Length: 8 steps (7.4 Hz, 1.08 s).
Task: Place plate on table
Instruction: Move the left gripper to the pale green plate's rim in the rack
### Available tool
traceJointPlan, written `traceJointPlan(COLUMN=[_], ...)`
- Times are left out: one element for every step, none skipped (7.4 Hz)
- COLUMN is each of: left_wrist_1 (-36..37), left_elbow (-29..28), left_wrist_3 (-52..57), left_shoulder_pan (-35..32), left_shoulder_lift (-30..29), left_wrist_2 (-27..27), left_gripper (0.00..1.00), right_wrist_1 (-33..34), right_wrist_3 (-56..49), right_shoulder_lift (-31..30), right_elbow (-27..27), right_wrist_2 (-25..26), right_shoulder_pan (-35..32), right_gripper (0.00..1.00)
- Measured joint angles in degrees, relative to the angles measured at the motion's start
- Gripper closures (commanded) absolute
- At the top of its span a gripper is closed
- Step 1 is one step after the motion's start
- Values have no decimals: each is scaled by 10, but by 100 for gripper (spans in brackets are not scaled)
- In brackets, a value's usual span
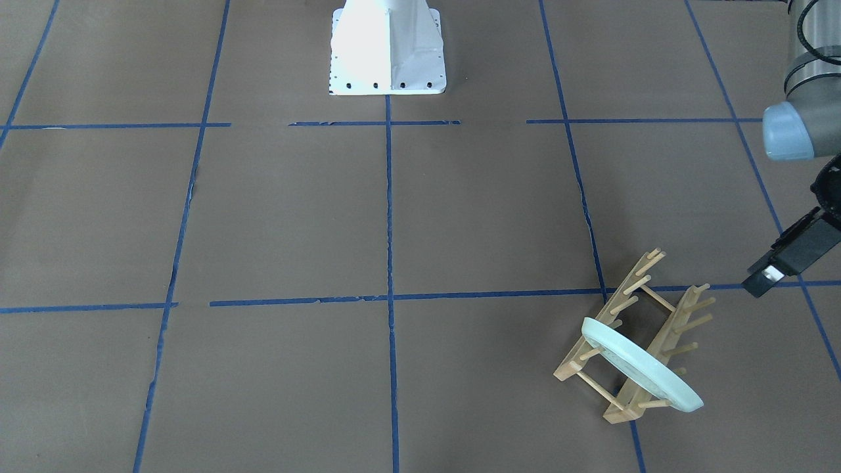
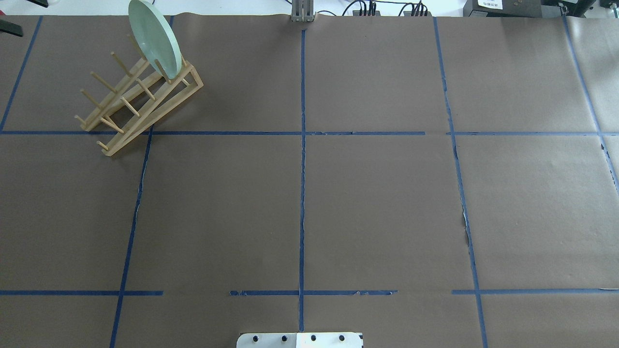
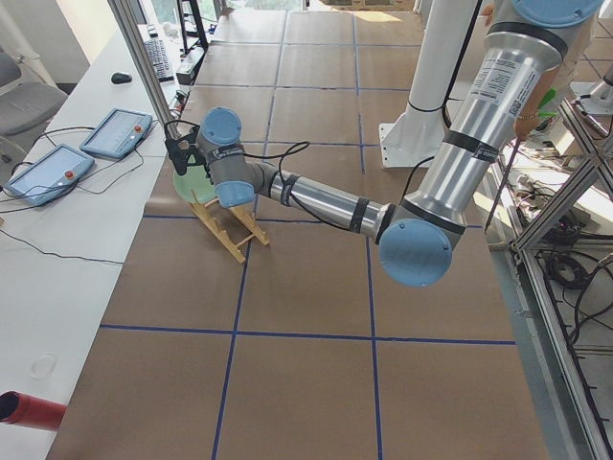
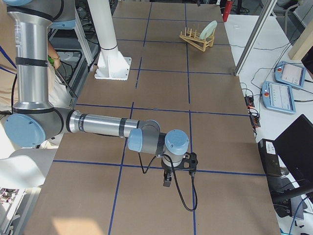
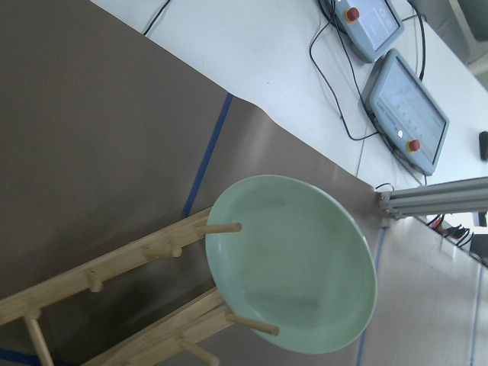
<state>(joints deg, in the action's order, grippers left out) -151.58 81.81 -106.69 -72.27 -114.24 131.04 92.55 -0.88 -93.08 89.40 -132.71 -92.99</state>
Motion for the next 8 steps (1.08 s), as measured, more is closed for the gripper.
traceJointPlan(left_wrist_1=[-53, -86, -100, -104, -106, -106, -107, -106], left_elbow=[-26, -54, -80, -101, -116, -123, -128, -132], left_wrist_3=[-107, -179, -210, -219, -221, -222, -222, -222], left_shoulder_pan=[16, 35, 51, 64, 76, 85, 90, 93], left_shoulder_lift=[-14, -33, -50, -62, -71, -75, -77, -78], left_wrist_2=[-49, -94, -122, -137, -151, -161, -166, -169], left_gripper=[0, 0, 0, 0, 0, 11, 22, 23], right_wrist_1=[0, 0, 0, 0, 0, 0, 0, 0], right_wrist_3=[0, 0, 0, 0, 0, 0, 0, 0], right_shoulder_lift=[0, 0, 0, 0, 0, 0, 0, 0], right_elbow=[0, 0, 0, 0, 1, 1, 1, 1], right_wrist_2=[0, 0, 0, 0, 0, 0, 0, 0], right_shoulder_pan=[0, 0, 0, 0, 0, 0, 0, 0], right_gripper=[0, 0, 0, 0, 0, 0, 0, 0])
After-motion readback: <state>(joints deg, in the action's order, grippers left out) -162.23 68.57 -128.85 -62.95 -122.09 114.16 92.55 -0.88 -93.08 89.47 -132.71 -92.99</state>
